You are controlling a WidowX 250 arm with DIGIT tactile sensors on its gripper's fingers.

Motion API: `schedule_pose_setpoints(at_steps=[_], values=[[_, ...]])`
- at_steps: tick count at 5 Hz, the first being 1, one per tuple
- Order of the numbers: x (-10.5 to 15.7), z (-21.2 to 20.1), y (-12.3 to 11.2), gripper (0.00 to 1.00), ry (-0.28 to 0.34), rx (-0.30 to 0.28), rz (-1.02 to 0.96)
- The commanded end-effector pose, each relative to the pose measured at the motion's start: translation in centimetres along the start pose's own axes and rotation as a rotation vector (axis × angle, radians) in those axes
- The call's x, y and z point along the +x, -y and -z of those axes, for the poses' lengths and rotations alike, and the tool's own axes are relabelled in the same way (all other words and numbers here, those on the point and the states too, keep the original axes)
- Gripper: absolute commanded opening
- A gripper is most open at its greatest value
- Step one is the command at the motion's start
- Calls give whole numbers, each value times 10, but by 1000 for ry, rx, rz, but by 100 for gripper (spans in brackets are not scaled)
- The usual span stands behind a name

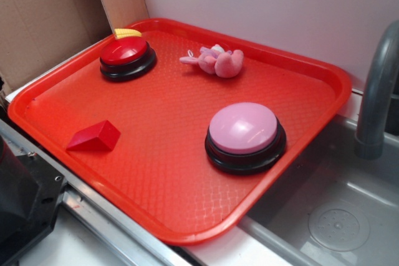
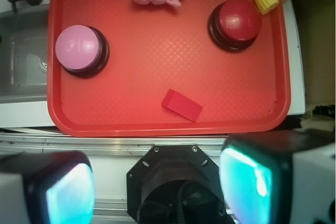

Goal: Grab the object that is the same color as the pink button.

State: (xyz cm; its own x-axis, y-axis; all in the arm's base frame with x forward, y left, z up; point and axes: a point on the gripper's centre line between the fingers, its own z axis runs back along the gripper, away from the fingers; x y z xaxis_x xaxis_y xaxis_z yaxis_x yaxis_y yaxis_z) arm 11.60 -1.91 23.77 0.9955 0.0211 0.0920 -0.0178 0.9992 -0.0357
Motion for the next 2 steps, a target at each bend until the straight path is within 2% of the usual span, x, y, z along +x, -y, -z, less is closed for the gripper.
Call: schedule_pose_setpoints(at_steps=[1,2], values=[[0,0,0,100,0,0,0],[19,8,-4,100,37,9,42]])
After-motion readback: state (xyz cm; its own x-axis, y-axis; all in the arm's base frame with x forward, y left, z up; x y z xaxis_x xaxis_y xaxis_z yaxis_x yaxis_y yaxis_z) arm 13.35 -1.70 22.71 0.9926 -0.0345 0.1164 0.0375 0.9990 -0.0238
